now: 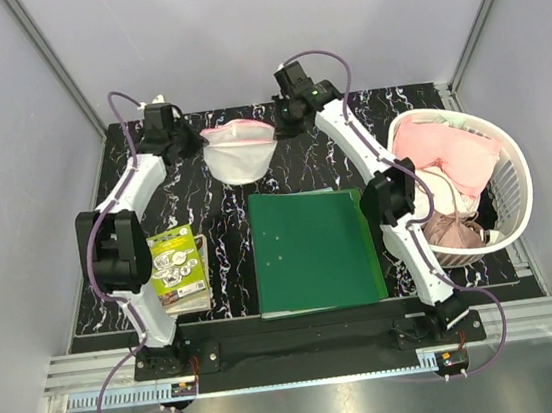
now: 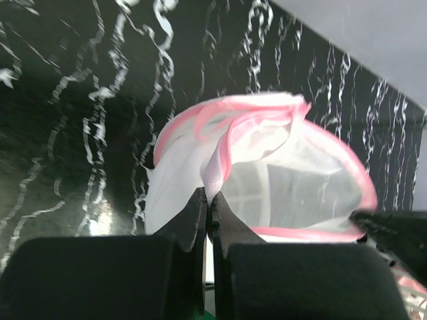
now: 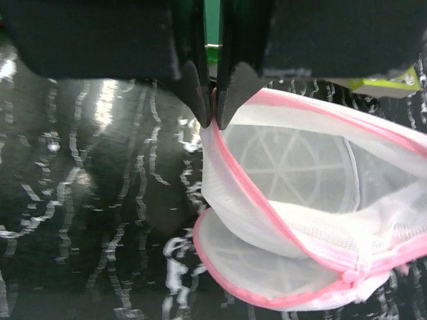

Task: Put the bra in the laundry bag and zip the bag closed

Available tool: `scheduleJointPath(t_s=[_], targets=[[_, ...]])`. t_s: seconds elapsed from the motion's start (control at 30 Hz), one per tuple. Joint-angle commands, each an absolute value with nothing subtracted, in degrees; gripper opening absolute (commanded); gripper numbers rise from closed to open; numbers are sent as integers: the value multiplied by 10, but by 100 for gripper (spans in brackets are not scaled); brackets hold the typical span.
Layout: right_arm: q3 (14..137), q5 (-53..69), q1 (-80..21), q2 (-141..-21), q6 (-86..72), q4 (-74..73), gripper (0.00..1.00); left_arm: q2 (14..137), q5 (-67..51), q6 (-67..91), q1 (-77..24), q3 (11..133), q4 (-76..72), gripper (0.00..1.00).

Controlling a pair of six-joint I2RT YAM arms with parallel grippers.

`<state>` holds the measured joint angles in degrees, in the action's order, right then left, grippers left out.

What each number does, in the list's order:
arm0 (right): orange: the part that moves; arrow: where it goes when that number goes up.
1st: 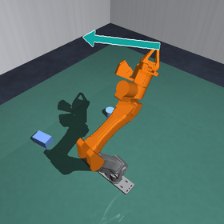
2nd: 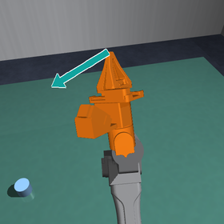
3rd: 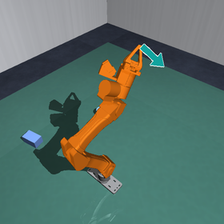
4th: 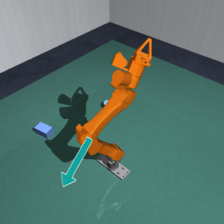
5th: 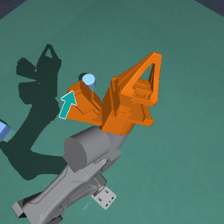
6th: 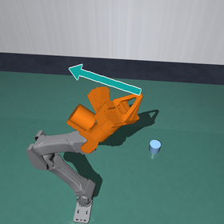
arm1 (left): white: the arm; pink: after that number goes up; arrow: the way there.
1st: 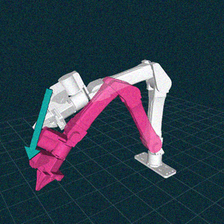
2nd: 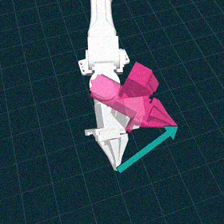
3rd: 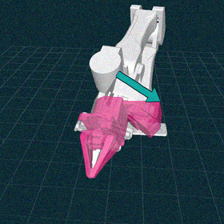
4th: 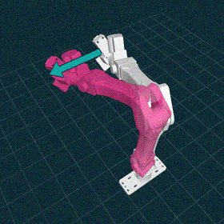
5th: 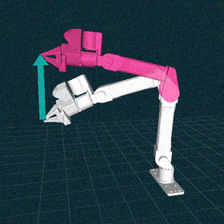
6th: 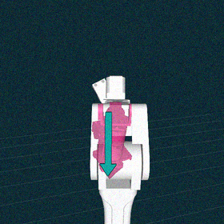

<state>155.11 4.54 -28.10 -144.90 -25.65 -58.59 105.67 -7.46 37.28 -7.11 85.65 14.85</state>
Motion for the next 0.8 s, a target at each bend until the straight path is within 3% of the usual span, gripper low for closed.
scheduleJointPath(t_s=[0.0,0.2,0.4,0.6,0.63,0.77], targets=[[1590,78,-311,-1449,-280,-538,22,998,-48,362,-55,840,105,0],[1561,69,-322,-1417,-292,-548,55,983,-69,387,-53,743,79,0],[1528,33,-318,-1327,-236,-633,74,968,-78,373,-51,700,82,4],[1461,4,-262,-1191,-234,-714,89,936,-90,354,-45,693,129,36],[1440,-13,-250,-1160,-241,-741,91,924,-104,351,-46,691,133,48],[1339,-11,-145,-1072,-270,-780,97,885,-120,318,-47,683,161,66]])
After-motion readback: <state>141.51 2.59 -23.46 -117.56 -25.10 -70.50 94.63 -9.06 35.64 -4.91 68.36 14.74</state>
